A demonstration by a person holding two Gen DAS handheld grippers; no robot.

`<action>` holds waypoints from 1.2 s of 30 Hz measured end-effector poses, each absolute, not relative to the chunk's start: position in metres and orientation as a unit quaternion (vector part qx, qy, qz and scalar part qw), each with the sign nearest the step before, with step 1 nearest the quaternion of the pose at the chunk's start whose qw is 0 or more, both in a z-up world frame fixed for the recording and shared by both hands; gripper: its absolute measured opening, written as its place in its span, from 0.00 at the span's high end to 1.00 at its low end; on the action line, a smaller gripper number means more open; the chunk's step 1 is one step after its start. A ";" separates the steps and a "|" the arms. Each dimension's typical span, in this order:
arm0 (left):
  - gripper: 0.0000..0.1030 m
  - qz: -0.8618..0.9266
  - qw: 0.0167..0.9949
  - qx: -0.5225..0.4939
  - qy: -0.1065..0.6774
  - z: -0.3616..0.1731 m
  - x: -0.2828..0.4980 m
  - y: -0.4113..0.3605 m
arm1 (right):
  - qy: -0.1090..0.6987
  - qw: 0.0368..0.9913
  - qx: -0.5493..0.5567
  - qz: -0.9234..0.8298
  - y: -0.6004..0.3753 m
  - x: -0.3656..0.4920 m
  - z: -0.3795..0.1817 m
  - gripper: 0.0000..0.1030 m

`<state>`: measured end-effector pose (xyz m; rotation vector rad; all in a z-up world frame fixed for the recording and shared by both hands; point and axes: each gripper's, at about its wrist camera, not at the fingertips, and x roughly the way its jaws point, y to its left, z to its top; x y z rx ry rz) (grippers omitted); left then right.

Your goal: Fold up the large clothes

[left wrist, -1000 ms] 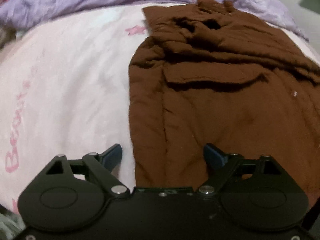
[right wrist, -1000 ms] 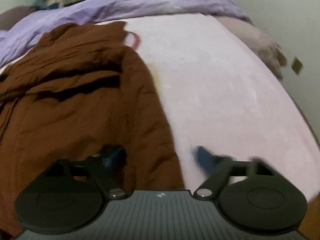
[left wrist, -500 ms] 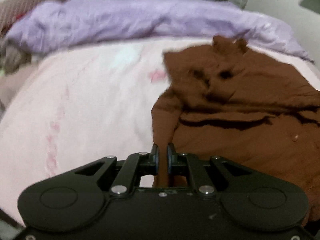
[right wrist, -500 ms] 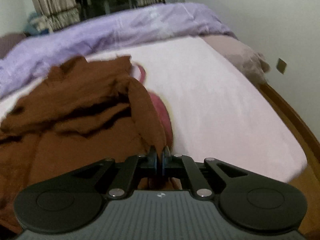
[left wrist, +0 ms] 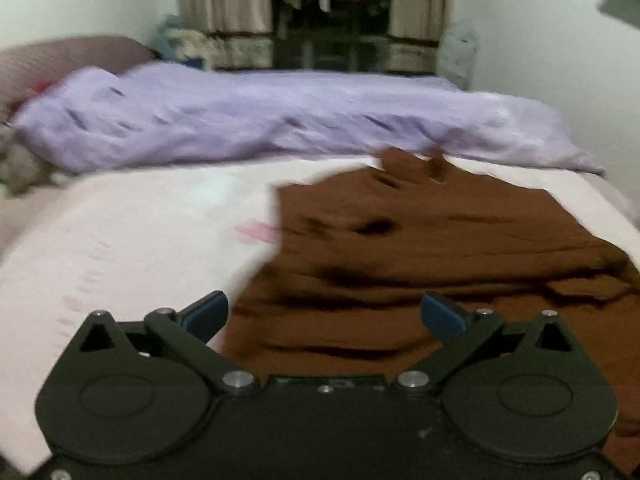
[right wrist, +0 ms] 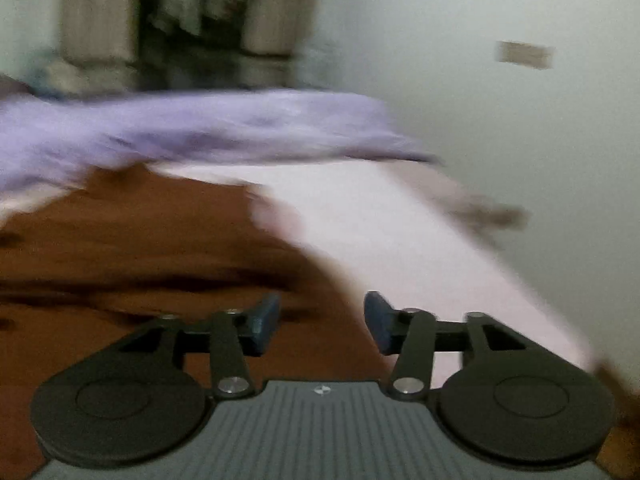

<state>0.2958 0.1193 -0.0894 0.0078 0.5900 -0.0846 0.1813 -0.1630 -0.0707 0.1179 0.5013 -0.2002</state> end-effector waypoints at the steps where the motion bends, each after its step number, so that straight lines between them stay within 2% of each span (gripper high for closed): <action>1: 0.00 -0.043 0.949 0.010 0.311 -0.102 0.301 0.103 | 0.262 0.961 0.068 -0.047 -0.145 0.191 -0.074 0.21; 3: 0.00 -0.029 0.941 0.034 0.335 -0.126 0.308 0.078 | 0.279 0.957 0.072 0.017 -0.115 0.206 -0.083 0.27; 7: 0.00 0.009 0.925 0.078 0.371 -0.156 0.309 0.055 | 0.303 0.952 0.049 0.016 -0.088 0.224 -0.100 0.28; 10: 0.00 0.015 0.925 0.060 0.375 -0.165 0.308 0.062 | 0.333 0.942 0.046 0.006 -0.085 0.229 -0.114 0.28; 19: 0.00 0.010 0.925 0.035 0.379 -0.165 0.306 0.082 | 0.337 0.939 0.061 -0.040 -0.124 0.221 -0.123 0.29; 20: 0.00 0.009 0.925 0.038 0.378 -0.165 0.307 0.083 | 0.336 0.939 0.064 -0.039 -0.130 0.221 -0.124 0.25; 29: 0.00 0.037 0.932 0.054 0.357 -0.170 0.306 0.131 | 0.328 0.932 0.075 -0.134 -0.203 0.202 -0.130 0.22; 31: 0.00 0.051 0.932 0.038 0.357 -0.170 0.300 0.154 | 0.321 0.934 0.095 -0.128 -0.218 0.194 -0.128 0.25; 32: 0.00 0.064 0.931 0.031 0.358 -0.170 0.299 0.165 | 0.321 0.932 0.100 -0.135 -0.221 0.192 -0.126 0.37; 33: 0.00 0.078 0.929 0.024 0.360 -0.170 0.298 0.176 | 0.321 0.928 0.107 -0.156 -0.223 0.189 -0.121 0.40; 36: 0.00 0.073 0.929 -0.007 0.364 -0.167 0.288 0.201 | 0.318 0.925 0.099 -0.183 -0.221 0.183 -0.112 0.37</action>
